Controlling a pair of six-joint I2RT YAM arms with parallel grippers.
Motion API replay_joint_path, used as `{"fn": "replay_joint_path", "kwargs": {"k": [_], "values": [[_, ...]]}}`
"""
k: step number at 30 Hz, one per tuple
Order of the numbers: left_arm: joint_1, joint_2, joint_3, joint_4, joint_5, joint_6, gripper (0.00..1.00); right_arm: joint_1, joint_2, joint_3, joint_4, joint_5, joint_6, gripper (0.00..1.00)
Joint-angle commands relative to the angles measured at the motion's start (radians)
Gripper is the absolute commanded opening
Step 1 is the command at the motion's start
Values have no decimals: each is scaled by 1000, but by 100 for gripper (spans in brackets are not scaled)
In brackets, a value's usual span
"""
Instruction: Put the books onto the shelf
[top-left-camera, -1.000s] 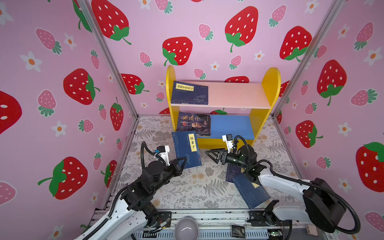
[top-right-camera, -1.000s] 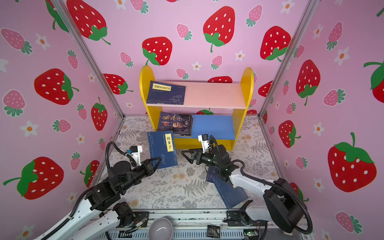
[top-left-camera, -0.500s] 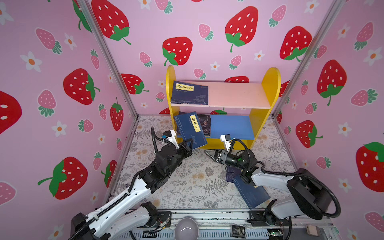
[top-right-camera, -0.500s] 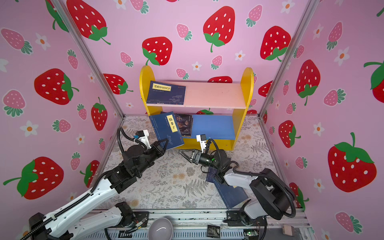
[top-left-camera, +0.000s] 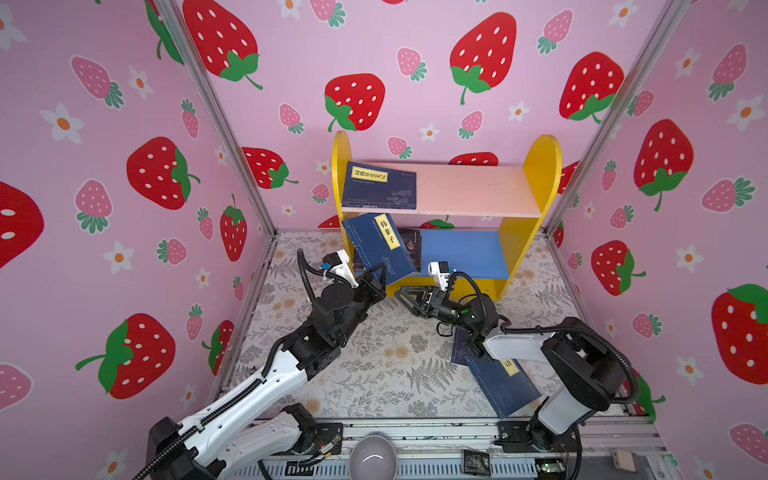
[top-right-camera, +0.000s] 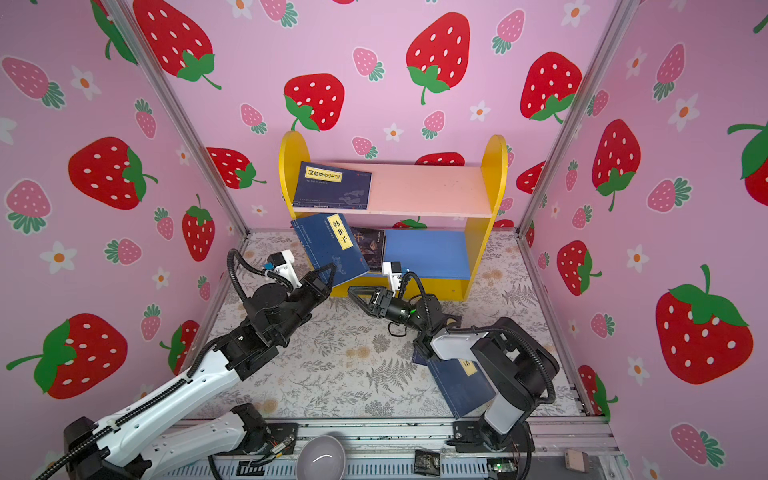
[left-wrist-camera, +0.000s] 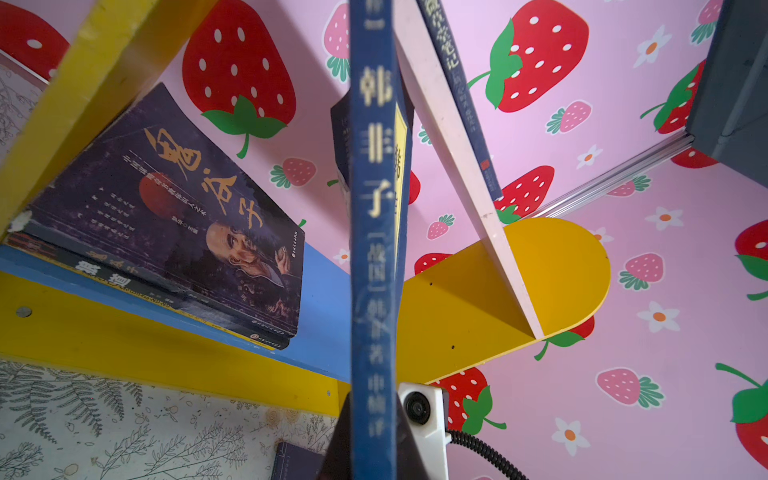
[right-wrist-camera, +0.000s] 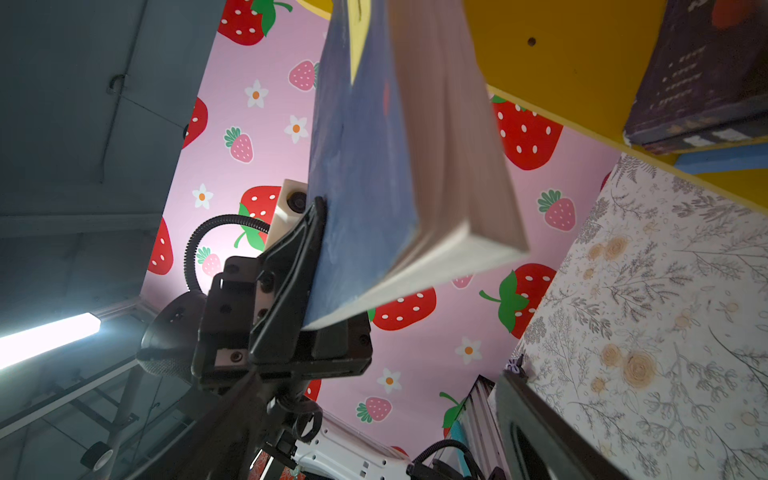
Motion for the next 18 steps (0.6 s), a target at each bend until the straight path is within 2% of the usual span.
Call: {"fn": "replay_joint_path", "kwargs": {"k": [1, 4, 6, 10, 16, 18], "values": [[3, 2, 37, 82, 23, -45, 0, 9, 7, 47, 97, 68, -3, 88], [4, 4, 18, 117, 38, -78, 0, 8, 11, 80, 39, 108, -38, 86], [4, 5, 7, 134, 44, -96, 0, 9, 26, 115, 15, 115, -51, 79], [3, 13, -20, 156, 58, -134, 0, 11, 59, 148, 22, 154, -37, 53], [4, 45, -43, 198, 87, -170, 0, 10, 75, 109, 104, 242, 12, 23], [4, 54, -47, 212, 100, -171, 0, 8, 69, 105, 97, 242, 11, 18]]}}
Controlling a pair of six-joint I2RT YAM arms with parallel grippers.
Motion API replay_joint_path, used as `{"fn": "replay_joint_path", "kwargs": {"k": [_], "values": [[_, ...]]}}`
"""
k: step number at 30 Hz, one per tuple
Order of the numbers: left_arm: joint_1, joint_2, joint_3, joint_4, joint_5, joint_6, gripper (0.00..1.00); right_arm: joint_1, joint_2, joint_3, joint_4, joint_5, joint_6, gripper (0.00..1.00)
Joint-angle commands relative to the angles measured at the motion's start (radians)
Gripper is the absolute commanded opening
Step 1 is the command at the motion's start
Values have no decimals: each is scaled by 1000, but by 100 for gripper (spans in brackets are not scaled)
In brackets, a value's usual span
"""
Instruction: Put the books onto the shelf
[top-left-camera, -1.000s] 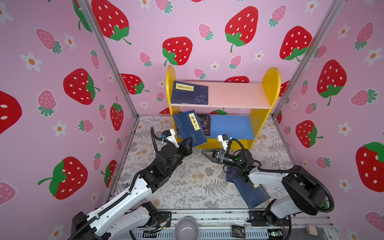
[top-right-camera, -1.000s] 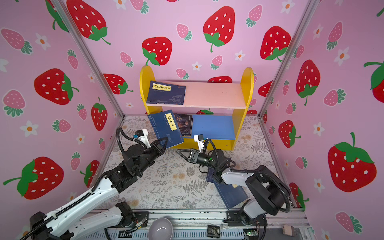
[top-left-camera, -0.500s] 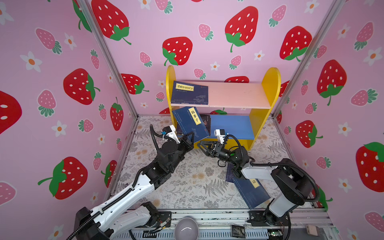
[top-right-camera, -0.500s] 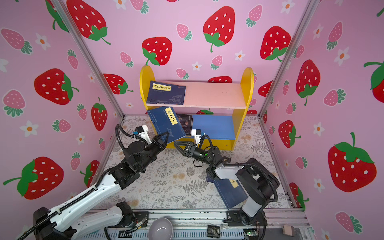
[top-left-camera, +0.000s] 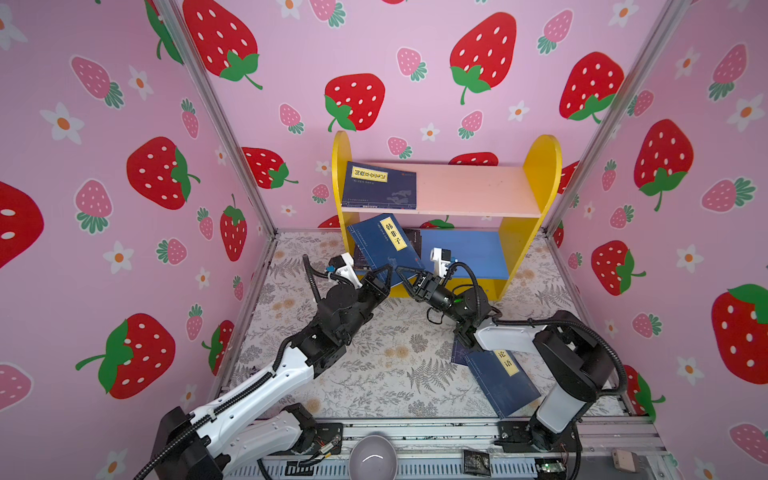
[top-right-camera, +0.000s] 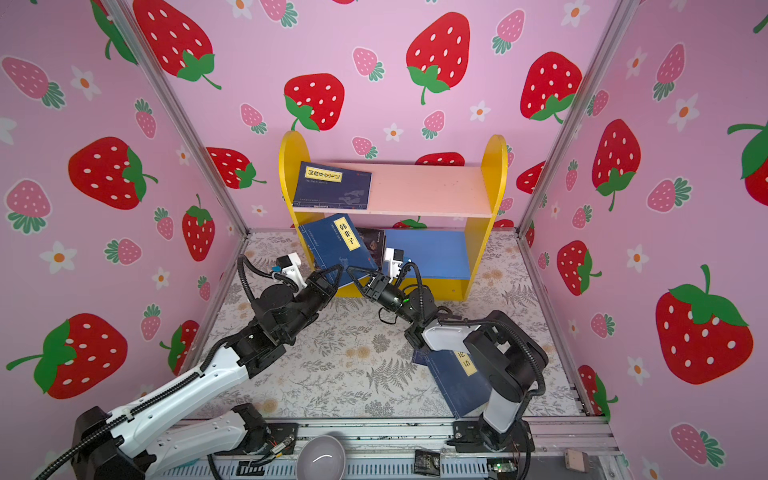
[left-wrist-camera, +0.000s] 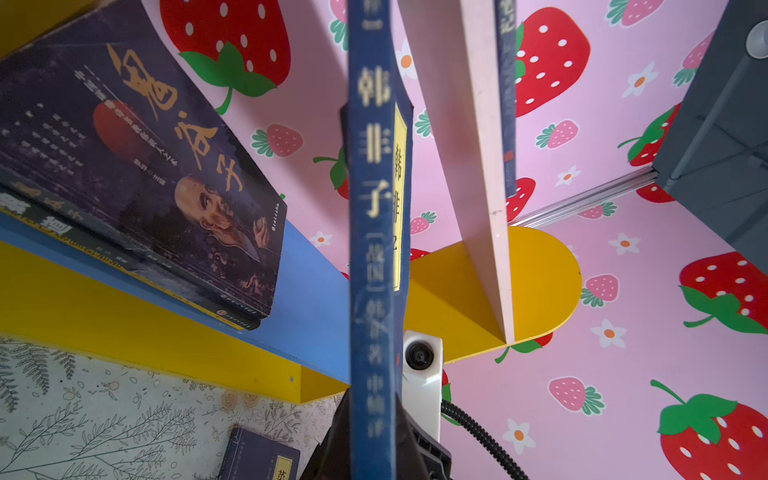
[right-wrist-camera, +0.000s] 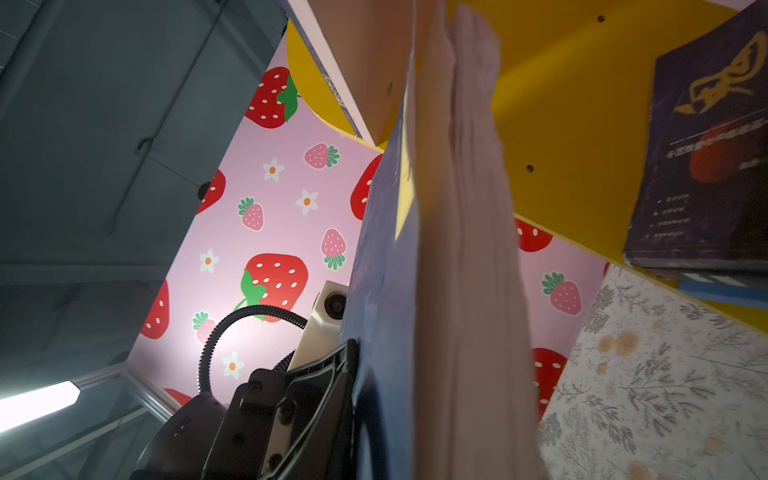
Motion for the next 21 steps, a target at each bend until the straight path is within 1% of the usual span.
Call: {"fn": "replay_joint_path", "kwargs": {"k": [1, 2, 4, 6, 7, 8, 10, 11, 12, 14, 17, 19, 21], "values": [[-3, 5, 1, 111, 53, -17, 0, 2, -8, -14, 85, 47, 25, 15], [-4, 6, -4, 125, 67, -8, 2, -4, -15, -23, 82, 47, 23, 14], [-1, -6, -11, 116, 87, 21, 23, -18, -38, -44, 68, 34, 21, 13], [14, -43, -9, 42, 104, 56, 48, -58, -69, -63, 32, -29, 16, 13], [29, -64, -2, -17, 119, 76, 57, -81, -87, -63, 3, -88, 10, 13], [49, -85, 8, -78, 141, 96, 62, -102, -104, -63, -32, -138, 2, 12], [107, -119, 40, -215, 218, 146, 67, -140, -152, -62, -114, -258, -33, 11], [147, -132, 58, -277, 281, 173, 68, -158, -186, -62, -186, -310, -64, 10], [190, -142, 74, -334, 337, 194, 69, -173, -228, -72, -256, -339, -99, 10], [262, -155, 92, -398, 490, 225, 70, -208, -319, -83, -405, -379, -179, 10], [335, -159, 107, -432, 660, 271, 70, -263, -444, -68, -623, -445, -278, 10], [351, -149, 121, -429, 743, 294, 70, -293, -508, -63, -692, -482, -295, 11], [351, -132, 132, -379, 826, 305, 70, -319, -563, -50, -767, -513, -308, 11]]}}
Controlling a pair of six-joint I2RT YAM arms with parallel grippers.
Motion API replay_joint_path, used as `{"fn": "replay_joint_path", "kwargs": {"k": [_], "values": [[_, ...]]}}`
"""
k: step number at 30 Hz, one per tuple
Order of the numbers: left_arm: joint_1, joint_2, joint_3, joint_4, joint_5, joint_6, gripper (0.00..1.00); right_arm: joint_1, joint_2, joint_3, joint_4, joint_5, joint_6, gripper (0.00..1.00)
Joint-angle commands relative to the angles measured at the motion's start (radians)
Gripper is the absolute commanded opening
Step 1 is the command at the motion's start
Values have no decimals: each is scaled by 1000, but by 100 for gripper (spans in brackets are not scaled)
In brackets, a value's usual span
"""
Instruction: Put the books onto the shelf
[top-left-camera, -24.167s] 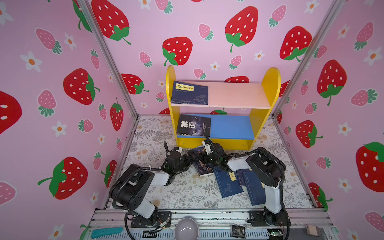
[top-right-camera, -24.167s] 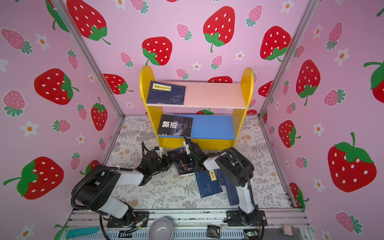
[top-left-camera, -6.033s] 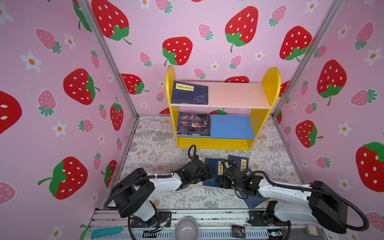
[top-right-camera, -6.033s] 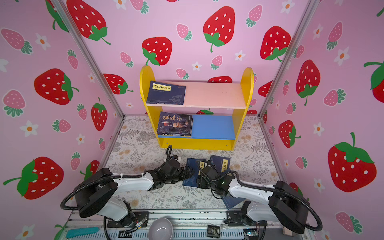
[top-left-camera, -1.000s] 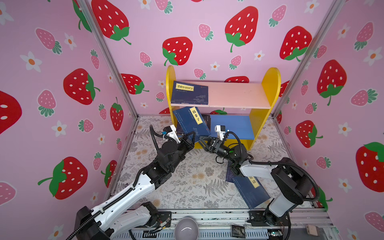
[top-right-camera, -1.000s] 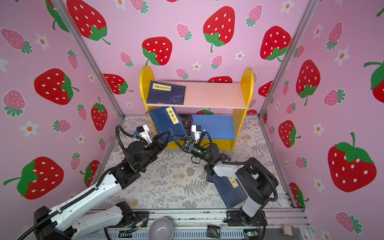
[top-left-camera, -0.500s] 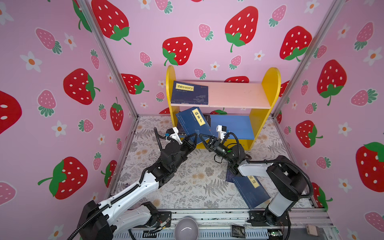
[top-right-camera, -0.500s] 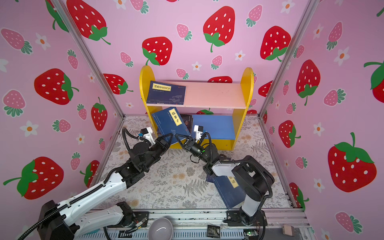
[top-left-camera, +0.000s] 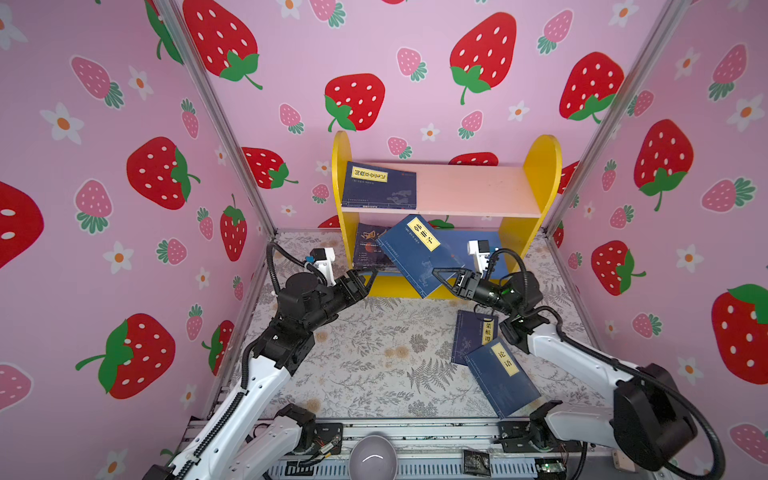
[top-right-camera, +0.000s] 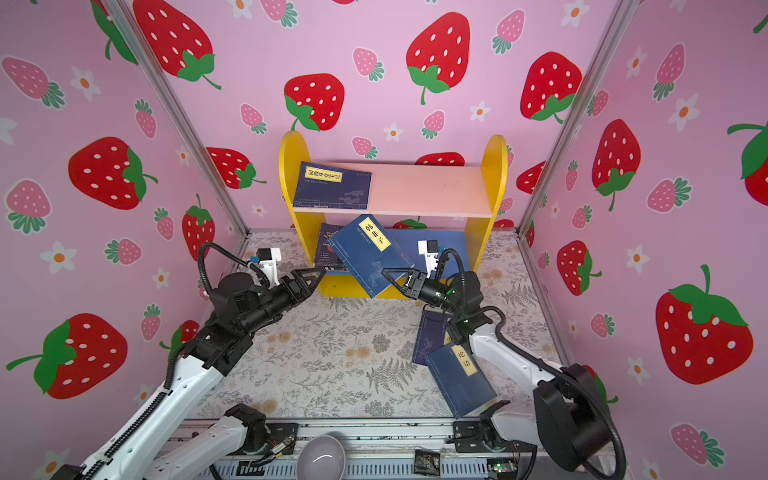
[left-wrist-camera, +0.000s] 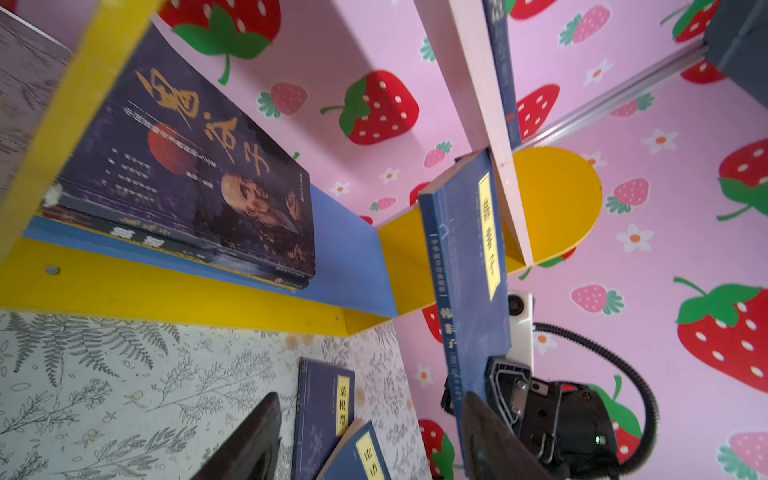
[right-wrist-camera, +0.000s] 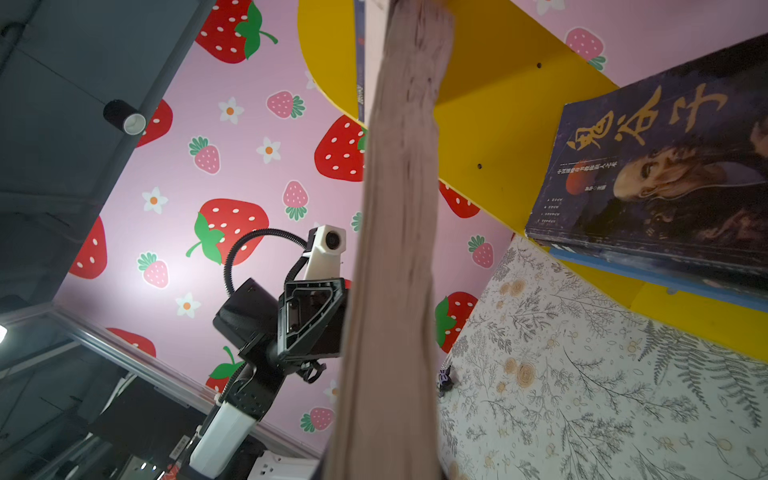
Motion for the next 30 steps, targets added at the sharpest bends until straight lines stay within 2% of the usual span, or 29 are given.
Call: {"fn": "replay_joint_path", "kwargs": {"k": [1, 4, 8, 12, 15, 21, 23, 26, 30], "values": [[8, 19, 47, 39, 274, 57, 70, -33, -80, 42, -173, -113, -89, 12], [2, 28, 29, 187, 358, 20, 70, -43, -118, 68, -253, -151, -114, 12], [-9, 29, 36, 251, 398, 23, 72, -47, -132, 84, -280, -185, -106, 13], [-19, 48, 58, 240, 376, 32, 81, -47, -135, 99, -280, -199, -92, 13], [-21, 73, 74, 250, 375, 19, 97, -47, -154, 101, -295, -180, -90, 15], [-23, 89, 82, 229, 317, 27, 98, -47, -193, 99, -297, -183, -76, 16], [-23, 99, 87, 240, 314, 24, 96, -47, -205, 94, -297, -179, -72, 16], [-23, 118, 87, 286, 321, 4, 83, -48, -211, 80, -295, -185, -58, 16], [-27, 139, 89, 341, 334, -23, 57, -48, -225, 72, -295, -179, -53, 15]]}}
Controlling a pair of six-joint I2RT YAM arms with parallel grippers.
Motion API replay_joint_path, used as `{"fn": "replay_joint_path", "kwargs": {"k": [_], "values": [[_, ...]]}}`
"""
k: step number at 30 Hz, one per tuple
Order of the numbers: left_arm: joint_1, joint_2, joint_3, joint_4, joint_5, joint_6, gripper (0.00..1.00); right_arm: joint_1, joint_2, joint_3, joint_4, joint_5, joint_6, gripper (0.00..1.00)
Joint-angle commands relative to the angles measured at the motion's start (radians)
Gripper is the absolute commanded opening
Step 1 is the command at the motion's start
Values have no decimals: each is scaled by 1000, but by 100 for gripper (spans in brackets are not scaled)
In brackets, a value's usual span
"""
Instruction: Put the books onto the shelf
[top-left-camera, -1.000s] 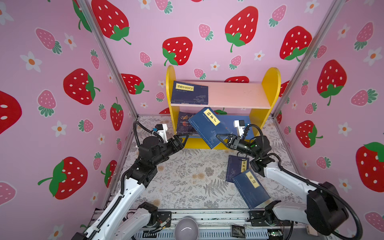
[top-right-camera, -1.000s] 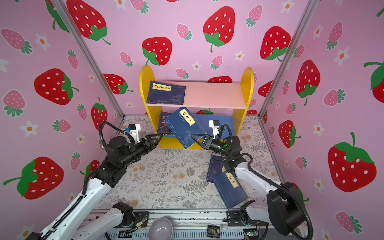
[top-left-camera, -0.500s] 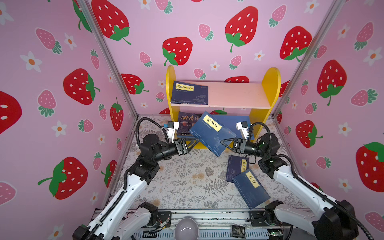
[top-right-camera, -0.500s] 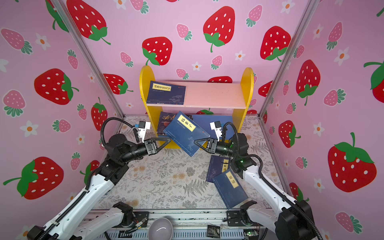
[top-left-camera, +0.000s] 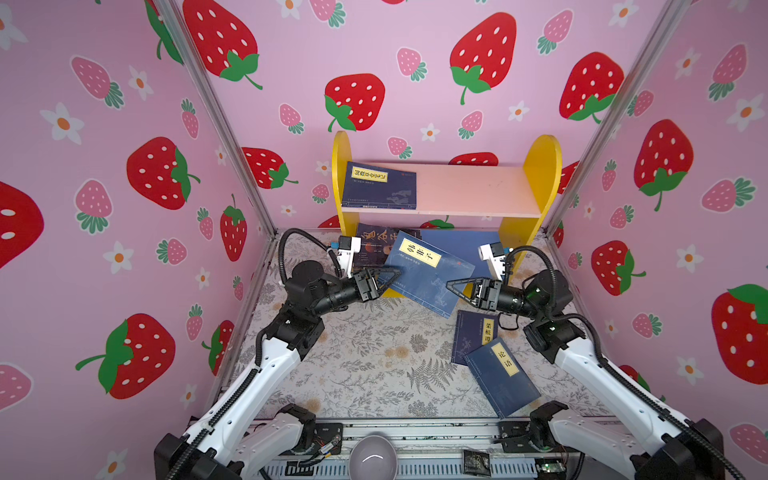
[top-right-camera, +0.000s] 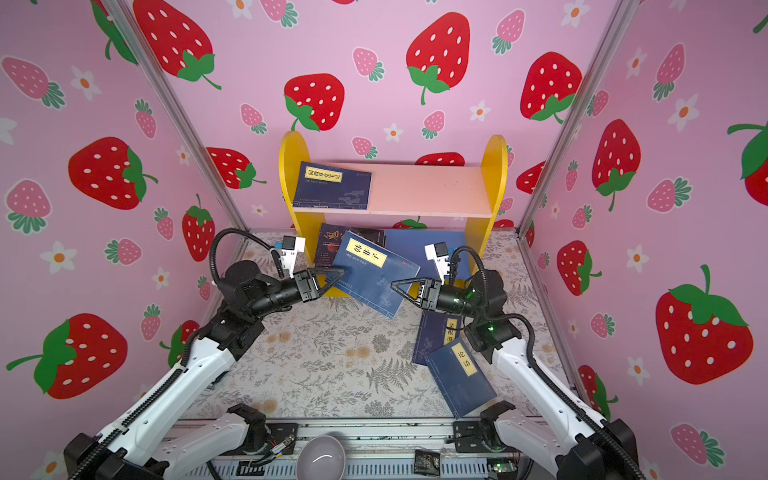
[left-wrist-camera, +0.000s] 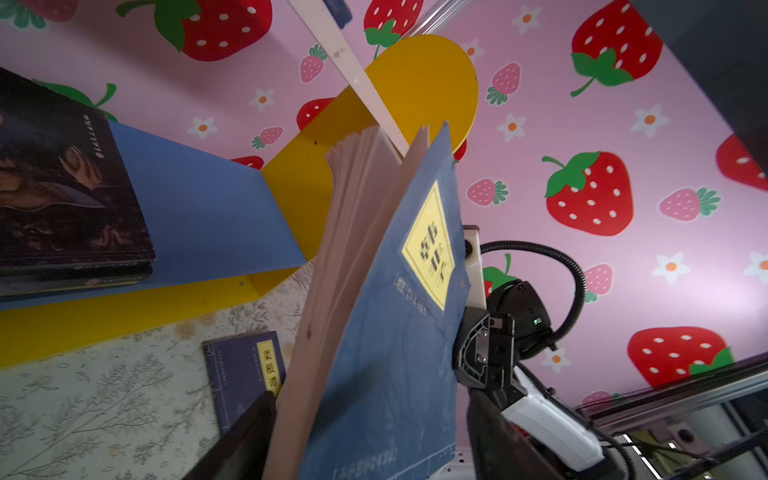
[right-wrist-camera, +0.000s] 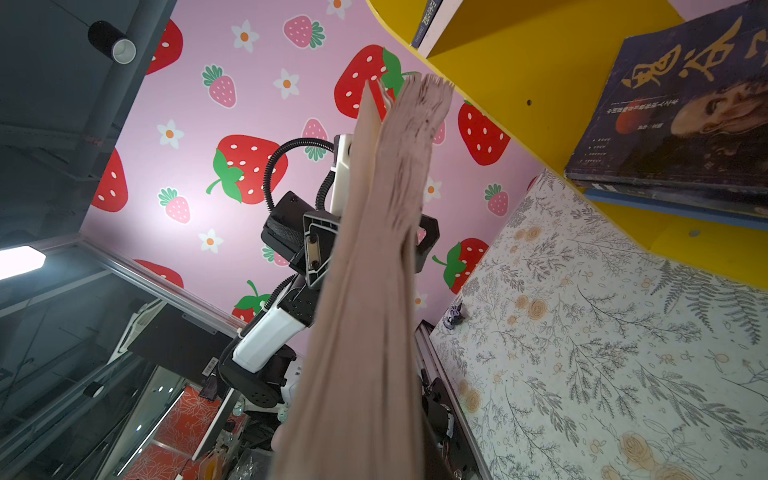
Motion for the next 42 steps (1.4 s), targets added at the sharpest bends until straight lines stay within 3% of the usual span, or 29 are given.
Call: {"fn": "replay_joint_path", "kwargs": {"k": [1, 6, 9, 12, 18, 23, 27, 33, 42], "values": [[-9, 9, 46, 98, 19, -24, 51, -6, -32, 11, 41, -1, 13, 16], [-13, -9, 37, 120, 11, -41, 22, -6, -23, -1, 67, 48, 15, 15], [-13, -35, 44, 114, -3, -43, 12, -6, 6, -2, 132, 78, 35, 15], [-13, -50, 103, 71, -27, -33, 0, -6, 51, 53, 142, 104, 11, 22], [-2, 25, 415, -158, -120, 50, 0, -6, 121, 323, -99, 206, -227, 68], [50, 180, 740, -319, -130, 96, 0, -6, 133, 482, -306, 484, -408, 81], [116, 349, 1008, -462, -104, 98, 0, -6, 182, 580, -353, 562, -529, 81], [196, 521, 1210, -535, 2, 59, 0, 3, 239, 605, -267, 653, -634, 80], [256, 598, 1238, -522, 7, 16, 0, 93, 382, 693, -162, 751, -770, 80]]}}
